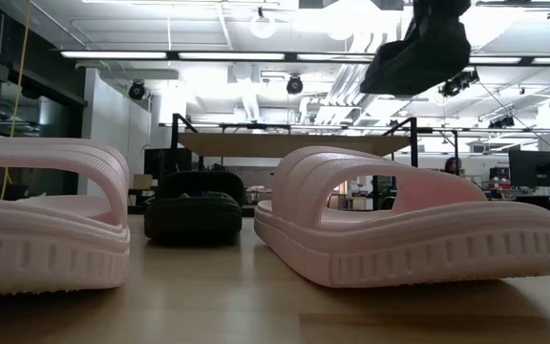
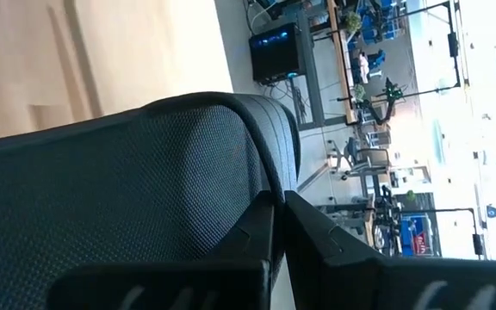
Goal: Pick and place slides into the shelf
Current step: Put the right black slide on the shelf
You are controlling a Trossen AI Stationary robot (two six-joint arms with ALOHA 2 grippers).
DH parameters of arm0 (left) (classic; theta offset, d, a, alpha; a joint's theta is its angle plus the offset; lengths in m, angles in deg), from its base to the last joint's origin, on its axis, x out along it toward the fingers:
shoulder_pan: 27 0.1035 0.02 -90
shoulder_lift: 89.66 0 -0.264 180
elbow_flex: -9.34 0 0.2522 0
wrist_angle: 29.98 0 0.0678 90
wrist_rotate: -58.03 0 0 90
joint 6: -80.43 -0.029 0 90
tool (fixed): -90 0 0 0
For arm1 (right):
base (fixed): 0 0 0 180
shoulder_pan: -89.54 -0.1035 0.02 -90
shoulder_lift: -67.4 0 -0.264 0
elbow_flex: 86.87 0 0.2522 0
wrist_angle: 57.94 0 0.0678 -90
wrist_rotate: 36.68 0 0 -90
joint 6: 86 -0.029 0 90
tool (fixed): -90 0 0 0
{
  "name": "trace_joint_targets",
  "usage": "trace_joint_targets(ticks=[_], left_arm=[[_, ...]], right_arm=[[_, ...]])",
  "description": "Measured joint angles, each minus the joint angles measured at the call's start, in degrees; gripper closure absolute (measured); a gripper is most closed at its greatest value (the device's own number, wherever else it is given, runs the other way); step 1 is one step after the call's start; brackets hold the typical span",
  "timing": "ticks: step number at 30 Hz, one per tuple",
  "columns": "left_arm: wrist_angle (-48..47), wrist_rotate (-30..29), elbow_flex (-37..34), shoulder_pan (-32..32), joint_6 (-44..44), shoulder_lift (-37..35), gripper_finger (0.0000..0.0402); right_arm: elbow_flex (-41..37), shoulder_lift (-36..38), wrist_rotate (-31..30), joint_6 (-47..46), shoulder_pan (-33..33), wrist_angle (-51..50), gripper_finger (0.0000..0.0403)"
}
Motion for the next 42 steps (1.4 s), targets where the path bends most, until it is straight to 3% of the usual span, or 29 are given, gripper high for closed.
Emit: trace_joint_targets(ticks=[5,18,32,42], left_arm=[[-0.04,0.0,0.0,0.0,0.02,0.02,0.0401],[-0.17,-0.07,0.0,0.0,0.02,0.0,0.0401],[-0.22,-0.07,0.0,0.0,0.0,0.0,0.0401],[-0.37,-0.07,0.0,-0.01,0.02,0.01,0.0401]], right_arm=[[0.0,0.42,0.97,8.79,4.35,6.82,0.0403],[0.02,1.59,11.73,29.12,16.32,25.65,0.0403],[0.02,1.54,20.2,35.47,25.09,33.22,0.0403],[-3.51,1.52,22.18,39.75,27.9,39.1,0.0403]])
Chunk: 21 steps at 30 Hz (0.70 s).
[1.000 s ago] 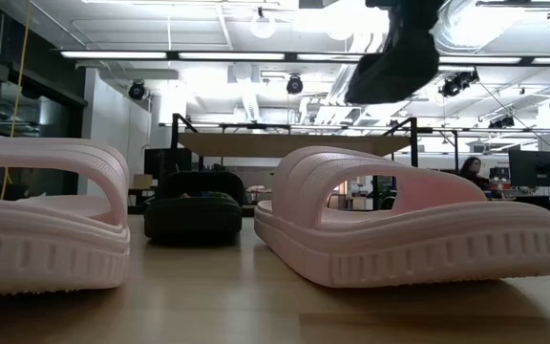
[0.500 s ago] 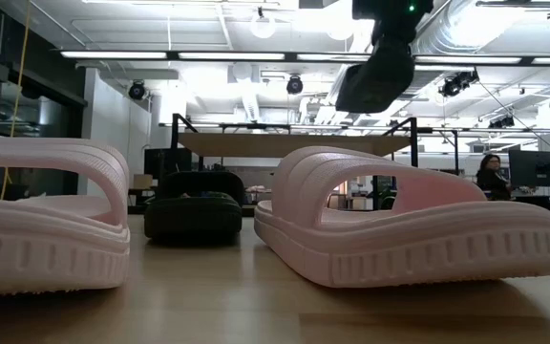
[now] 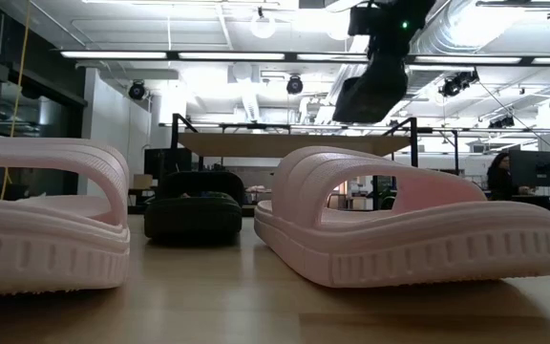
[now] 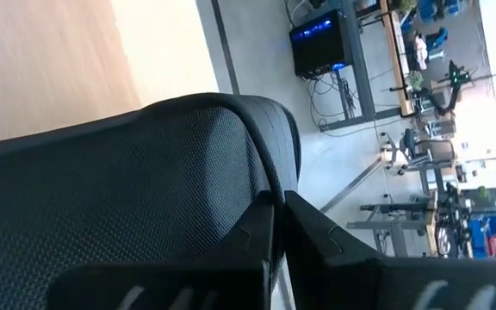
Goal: Pick and place slides into the shelf
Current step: Put the right black slide on the shelf
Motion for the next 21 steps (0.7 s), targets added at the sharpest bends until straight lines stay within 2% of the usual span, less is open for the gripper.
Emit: trace_joint_targets(ticks=[8,12,21], left_arm=[[-0.09,0.01,0.0,0.01,0.0,0.0,0.0401],[-0.35,0.02,0.0,0.01,0.0,0.01,0.0401],[-1.05,0.02,0.0,0.0,0.0,0.01,0.0401]], right_arm=[[-3.99,-0.04,1.42,2.52,2.54,6.86,0.0403],[-4.36,-0.06,4.54,2.26,4.24,7.11,0.0403],[-4.36,-0.07,7.43,2.33,6.03,7.75,0.0403]])
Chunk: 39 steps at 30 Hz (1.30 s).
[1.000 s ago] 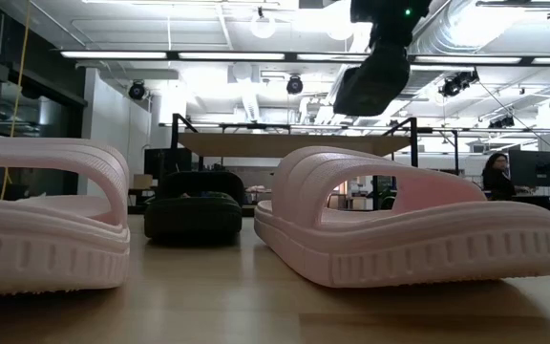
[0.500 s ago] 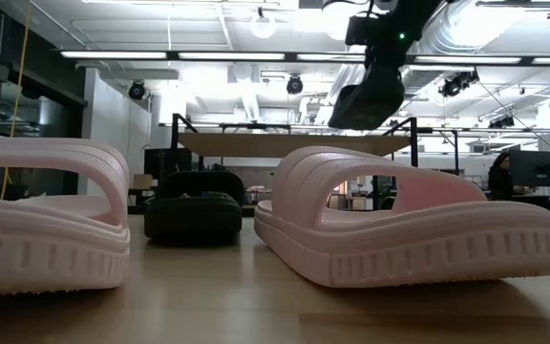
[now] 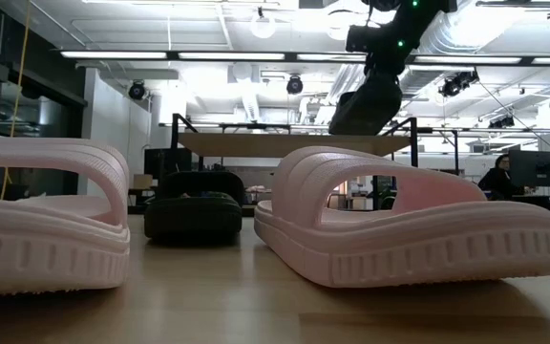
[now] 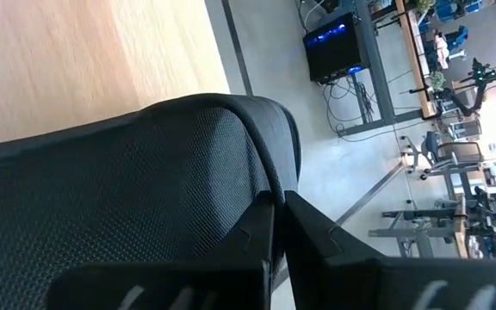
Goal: Pick and place slides into the shelf
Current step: Put the right black slide on the shelf
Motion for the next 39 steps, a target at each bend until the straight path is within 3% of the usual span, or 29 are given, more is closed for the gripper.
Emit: trace_joint_targets(ticks=[39], left_arm=[[-0.15,0.0,0.01,0.0,0.0,-0.01,0.0401]], right_arm=[[0.0,-0.04,1.56,-0.28,3.29,-2.32,0.0403]])
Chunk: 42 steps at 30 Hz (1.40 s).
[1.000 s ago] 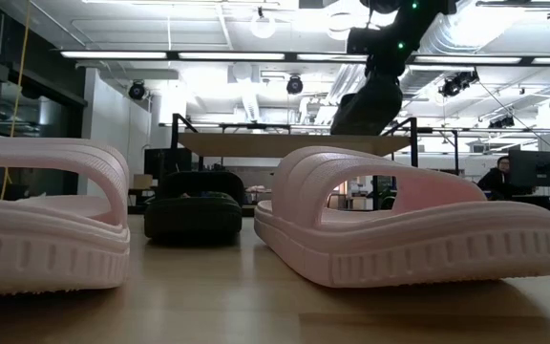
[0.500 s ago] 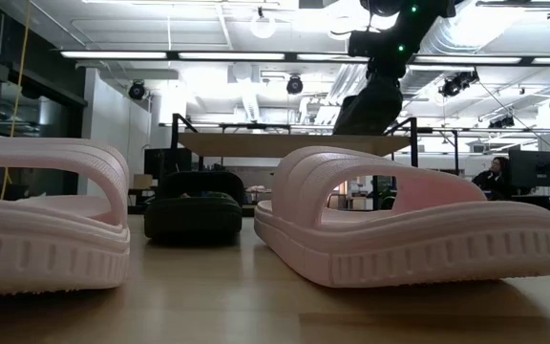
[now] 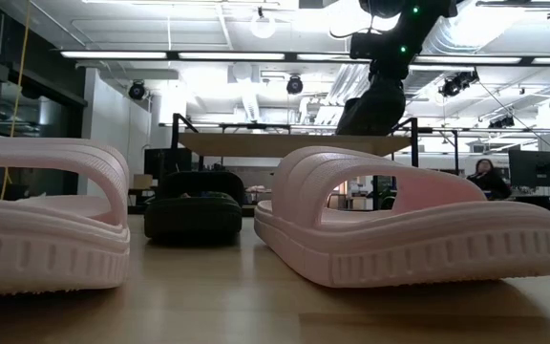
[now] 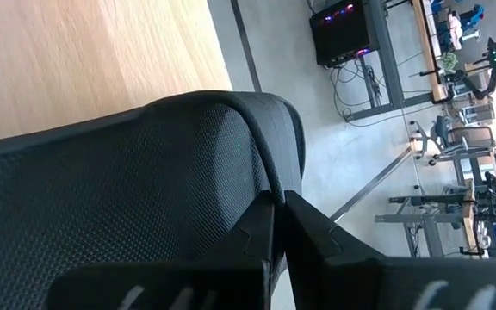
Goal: Pick and place slides into the shelf
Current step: Put the right black slide on the shelf
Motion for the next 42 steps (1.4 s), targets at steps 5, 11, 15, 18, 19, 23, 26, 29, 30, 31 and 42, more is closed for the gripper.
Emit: trace_joint_targets(ticks=[5,11,15,18,19,23,26,29,30,31,42], left_arm=[[0.0,0.0,0.01,0.01,0.0,0.0,0.0401],[-0.02,0.01,-0.01,0.01,0.0,0.01,0.0401],[-0.02,0.0,-0.01,0.01,0.0,0.01,0.0401],[-0.02,0.02,0.0,0.01,0.0,0.01,0.0401],[-0.02,0.02,-0.01,-0.01,0.0,0.01,0.0401],[-0.02,0.02,-0.01,0.01,0.0,0.01,0.0401],[-0.04,0.02,-0.01,0.01,0.0,0.01,0.0401],[-0.07,0.02,-0.01,0.0,0.0,0.01,0.0401],[-0.09,0.02,-0.01,0.0,0.0,0.01,0.0401],[-0.13,0.02,-0.01,0.01,0.0,0.01,0.0401],[-0.2,0.02,-0.01,-0.01,0.0,0.01,0.0401]], right_arm=[[0.0,0.0,0.53,-0.02,0.0,-0.37,0.0403],[0.0,-0.02,2.81,-0.68,0.0,-1.57,0.0403],[0.0,-0.47,2.82,-1.05,0.02,-2.17,0.0403],[0.0,-1.52,2.87,-1.11,0.02,-2.48,0.0403],[0.0,-2.04,2.72,-1.2,0.0,-2.42,0.0403],[0.04,-4.57,1.95,-1.25,-0.02,-2.02,0.0403],[0.13,-6.02,1.85,-1.6,-0.07,-1.19,0.0403],[0.13,-6.68,1.9,-1.71,-0.11,-0.55,0.0403],[0.13,-6.69,1.91,-1.72,-0.11,-0.44,0.0403],[0.13,-6.67,1.96,-1.73,-0.1,-0.43,0.0403],[0.13,-6.49,2.54,-1.7,-0.07,-1.48,0.0402]])
